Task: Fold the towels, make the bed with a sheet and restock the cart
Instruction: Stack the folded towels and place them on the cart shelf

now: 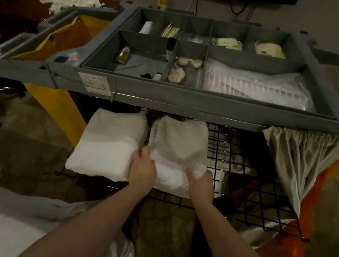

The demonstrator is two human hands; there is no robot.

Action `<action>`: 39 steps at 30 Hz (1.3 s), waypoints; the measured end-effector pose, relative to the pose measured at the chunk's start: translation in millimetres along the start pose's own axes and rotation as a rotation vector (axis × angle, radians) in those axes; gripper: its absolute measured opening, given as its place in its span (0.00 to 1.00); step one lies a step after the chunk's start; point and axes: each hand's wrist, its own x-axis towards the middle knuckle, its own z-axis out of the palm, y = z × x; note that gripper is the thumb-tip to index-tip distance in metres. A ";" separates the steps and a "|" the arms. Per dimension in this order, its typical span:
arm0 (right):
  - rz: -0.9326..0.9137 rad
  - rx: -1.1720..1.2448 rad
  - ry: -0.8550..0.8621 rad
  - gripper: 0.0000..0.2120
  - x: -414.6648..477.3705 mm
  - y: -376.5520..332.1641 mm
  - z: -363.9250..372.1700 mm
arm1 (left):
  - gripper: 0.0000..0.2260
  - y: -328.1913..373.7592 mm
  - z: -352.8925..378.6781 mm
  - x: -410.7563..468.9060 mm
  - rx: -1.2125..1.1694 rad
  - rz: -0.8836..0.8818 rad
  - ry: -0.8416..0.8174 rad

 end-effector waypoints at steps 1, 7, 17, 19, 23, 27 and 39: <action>-0.070 -0.132 0.067 0.29 -2.0 -0.2 -0.2 | 0.22 2.8 1.9 -4.8 0.070 0.067 0.016; -0.422 -0.700 0.029 0.26 -23.2 13.4 3.7 | 0.25 -12.4 26.5 -26.2 0.350 0.444 -0.166; -0.887 -0.436 -0.014 0.16 -124.5 -22.1 77.9 | 0.19 -100.5 -74.1 -84.0 -0.058 0.324 0.043; -0.940 -0.450 -0.115 0.14 -159.6 -25.4 112.9 | 0.17 -149.5 -106.0 -106.5 -0.058 0.204 0.115; -1.108 -0.500 -0.292 0.11 -237.2 -20.1 197.7 | 0.16 -275.9 -158.4 -160.0 -0.055 -0.099 0.257; -1.252 -0.646 -0.488 0.08 -309.6 6.9 292.1 | 0.12 -391.7 -185.6 -226.2 -0.080 -0.397 0.303; -1.020 -0.975 -0.690 0.25 -384.5 110.4 523.0 | 0.23 -644.3 -140.6 -284.1 -0.297 -0.844 0.129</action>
